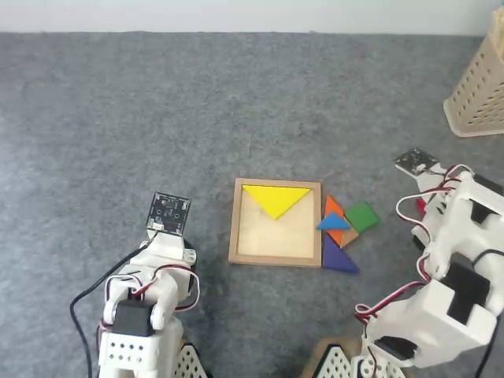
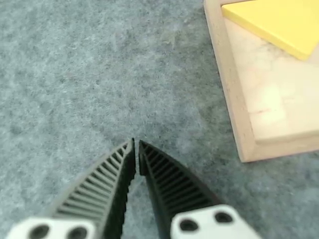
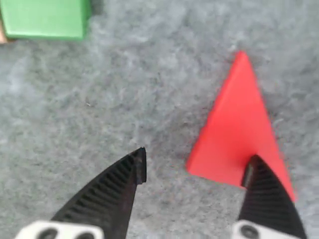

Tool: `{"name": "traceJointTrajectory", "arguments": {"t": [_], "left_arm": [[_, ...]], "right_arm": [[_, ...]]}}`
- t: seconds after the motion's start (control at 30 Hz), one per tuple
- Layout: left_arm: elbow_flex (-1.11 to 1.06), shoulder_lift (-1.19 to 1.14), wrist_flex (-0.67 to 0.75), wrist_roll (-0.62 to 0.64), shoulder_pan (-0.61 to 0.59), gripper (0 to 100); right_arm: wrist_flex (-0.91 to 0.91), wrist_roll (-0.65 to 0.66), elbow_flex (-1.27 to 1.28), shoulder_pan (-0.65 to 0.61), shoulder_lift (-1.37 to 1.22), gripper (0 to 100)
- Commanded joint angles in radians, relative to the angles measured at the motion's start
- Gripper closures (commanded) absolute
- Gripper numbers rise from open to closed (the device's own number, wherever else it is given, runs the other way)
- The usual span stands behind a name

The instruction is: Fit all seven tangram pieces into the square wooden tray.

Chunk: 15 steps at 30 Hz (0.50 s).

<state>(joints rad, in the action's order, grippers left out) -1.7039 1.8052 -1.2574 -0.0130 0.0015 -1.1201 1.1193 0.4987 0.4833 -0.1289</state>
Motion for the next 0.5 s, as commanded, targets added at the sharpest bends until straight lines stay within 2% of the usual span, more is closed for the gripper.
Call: {"name": "traceJointTrajectory", "arguments": {"t": [0.0, 0.1, 0.23, 0.33, 0.47], "left_arm": [[0.019, 0.021, -0.006, 0.008, -0.006, 99], [0.019, 0.021, -0.006, 0.008, -0.006, 99], [0.019, 0.021, -0.006, 0.008, -0.006, 99], [0.019, 0.021, -0.006, 0.008, -0.006, 99], [0.019, 0.021, -0.006, 0.008, -0.006, 99]], "right_arm": [[-0.104, -0.083, -0.052, -0.015, -0.038, 75.7], [-0.173, -0.126, -0.126, -0.039, -0.024, 75.7], [-0.199, -0.117, -0.184, -0.033, 0.082, 74.6], [-0.248, -0.017, -0.181, -0.036, 0.174, 70.7], [-0.246, 0.008, -0.195, -0.035, 0.213, 63.4]]}}
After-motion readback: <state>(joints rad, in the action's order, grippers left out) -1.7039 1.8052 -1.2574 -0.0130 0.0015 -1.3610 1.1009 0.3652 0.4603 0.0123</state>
